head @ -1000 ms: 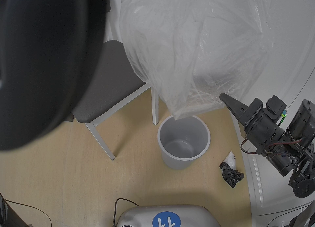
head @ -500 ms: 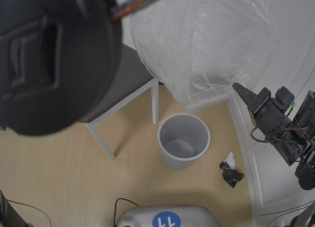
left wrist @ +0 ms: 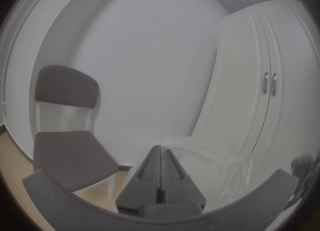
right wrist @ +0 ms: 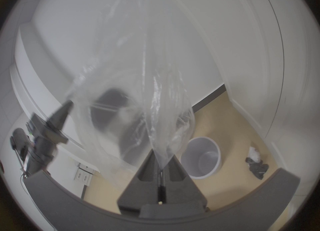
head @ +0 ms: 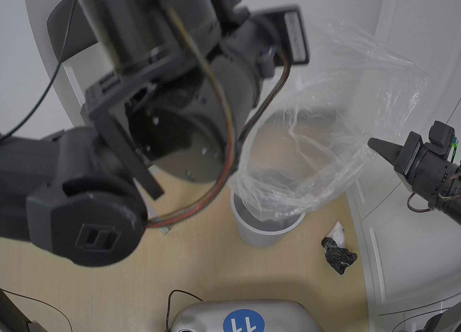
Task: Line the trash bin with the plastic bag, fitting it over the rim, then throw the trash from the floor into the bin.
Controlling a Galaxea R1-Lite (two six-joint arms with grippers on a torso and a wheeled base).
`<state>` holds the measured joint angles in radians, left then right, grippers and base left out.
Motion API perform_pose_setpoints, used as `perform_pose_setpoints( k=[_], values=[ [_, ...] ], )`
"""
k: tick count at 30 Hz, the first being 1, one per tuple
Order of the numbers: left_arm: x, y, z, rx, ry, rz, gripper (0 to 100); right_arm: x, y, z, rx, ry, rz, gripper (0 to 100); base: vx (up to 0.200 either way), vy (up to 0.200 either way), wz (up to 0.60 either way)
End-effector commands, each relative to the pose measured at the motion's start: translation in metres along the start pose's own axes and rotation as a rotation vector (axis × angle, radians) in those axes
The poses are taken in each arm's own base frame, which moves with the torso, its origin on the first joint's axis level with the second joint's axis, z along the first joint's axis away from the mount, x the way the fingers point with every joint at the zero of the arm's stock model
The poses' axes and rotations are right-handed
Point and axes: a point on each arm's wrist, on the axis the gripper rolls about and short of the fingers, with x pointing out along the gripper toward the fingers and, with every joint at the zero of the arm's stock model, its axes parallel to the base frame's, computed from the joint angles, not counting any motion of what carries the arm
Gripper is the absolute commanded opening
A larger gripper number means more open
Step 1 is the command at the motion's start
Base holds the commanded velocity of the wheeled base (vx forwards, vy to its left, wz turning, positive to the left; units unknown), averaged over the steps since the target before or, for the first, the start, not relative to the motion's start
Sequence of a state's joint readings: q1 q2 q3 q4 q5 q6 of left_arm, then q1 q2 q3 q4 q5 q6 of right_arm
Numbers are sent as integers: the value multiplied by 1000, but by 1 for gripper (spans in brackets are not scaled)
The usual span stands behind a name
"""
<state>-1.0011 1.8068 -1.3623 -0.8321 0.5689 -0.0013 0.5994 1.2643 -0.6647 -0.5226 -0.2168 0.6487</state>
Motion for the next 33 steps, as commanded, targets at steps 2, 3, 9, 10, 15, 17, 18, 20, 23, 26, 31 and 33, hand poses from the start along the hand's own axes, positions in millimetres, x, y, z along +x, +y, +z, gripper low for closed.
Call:
perform_pose_setpoints(
  k=[2, 3, 9, 10, 15, 17, 18, 20, 23, 26, 31, 33],
  values=[
    [-28, 76, -30, 34, 138, 163, 0, -34, 4, 20, -159, 11, -10, 0, 0, 0, 0],
    [-29, 78, -30, 36, 138, 167, 0, -34, 4, 19, -164, 14, -11, 0, 0, 0, 0],
    [-47, 125, -43, 23, 155, 216, 0, -10, -13, 12, -424, 63, -119, 0, 0, 0, 0],
    [-45, 128, -46, 19, 158, 212, 0, -7, -19, 10, -457, 78, -142, 0, 0, 0, 0],
    [-36, 135, -54, 26, 166, 209, 0, 6, -38, 7, -560, 118, -241, 0, 0, 0, 0],
    [-35, 135, -56, 25, 170, 212, 0, 9, -43, 5, -566, 132, -265, 0, 0, 0, 0],
    [-37, 137, -58, 27, 176, 216, 0, 11, -45, 5, -568, 136, -280, 0, 0, 0, 0],
    [-34, 145, -61, 28, 182, 231, 0, 13, -49, 5, -568, 139, -304, 0, 0, 0, 0],
    [-28, 154, -63, 34, 183, 241, 0, 15, -51, 7, -570, 137, -315, 0, 0, 0, 0],
    [-24, 164, -61, 40, 177, 244, 0, 15, -52, 7, -584, 140, -321, 0, 0, 0, 0],
    [-15, 175, -57, 42, 161, 220, 0, 22, -59, 11, -582, 123, -352, 0, 0, 0, 0],
    [-15, 178, -58, 47, 167, 225, 0, 26, -61, 12, -593, 108, -355, 0, 0, 0, 0]
  ],
)
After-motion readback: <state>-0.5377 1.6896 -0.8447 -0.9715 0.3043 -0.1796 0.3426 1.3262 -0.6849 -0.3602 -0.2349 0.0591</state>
